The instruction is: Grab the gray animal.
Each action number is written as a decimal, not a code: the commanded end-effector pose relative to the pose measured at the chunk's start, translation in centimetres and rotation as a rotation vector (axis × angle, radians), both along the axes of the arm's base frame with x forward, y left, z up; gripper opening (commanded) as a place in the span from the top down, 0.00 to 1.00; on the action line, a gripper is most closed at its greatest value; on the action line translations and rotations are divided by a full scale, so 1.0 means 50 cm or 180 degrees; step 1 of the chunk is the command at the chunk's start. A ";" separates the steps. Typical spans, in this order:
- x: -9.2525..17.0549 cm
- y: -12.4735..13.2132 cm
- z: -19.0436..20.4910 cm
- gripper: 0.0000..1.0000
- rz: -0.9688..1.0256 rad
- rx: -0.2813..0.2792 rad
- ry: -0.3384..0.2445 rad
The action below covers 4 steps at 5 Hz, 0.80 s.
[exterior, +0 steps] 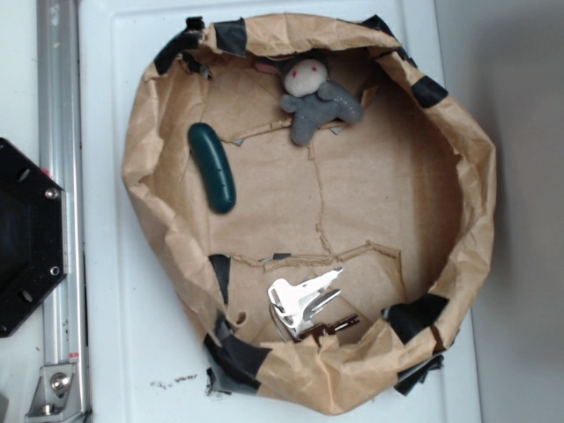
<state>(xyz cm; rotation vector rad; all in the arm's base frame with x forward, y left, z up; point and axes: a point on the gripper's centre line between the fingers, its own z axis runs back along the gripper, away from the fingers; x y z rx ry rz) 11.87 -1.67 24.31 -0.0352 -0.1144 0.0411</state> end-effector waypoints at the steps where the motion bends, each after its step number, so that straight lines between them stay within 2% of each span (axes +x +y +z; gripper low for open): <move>1: 0.000 0.000 0.000 0.00 0.0000 0.0000 0.0000; 2: 0.089 0.011 -0.060 0.00 -0.0535 0.0069 -0.0079; 3: 0.176 0.030 -0.117 0.00 -0.1334 -0.0285 -0.0273; 4: 0.218 0.052 -0.160 0.00 -0.1925 -0.0142 -0.0195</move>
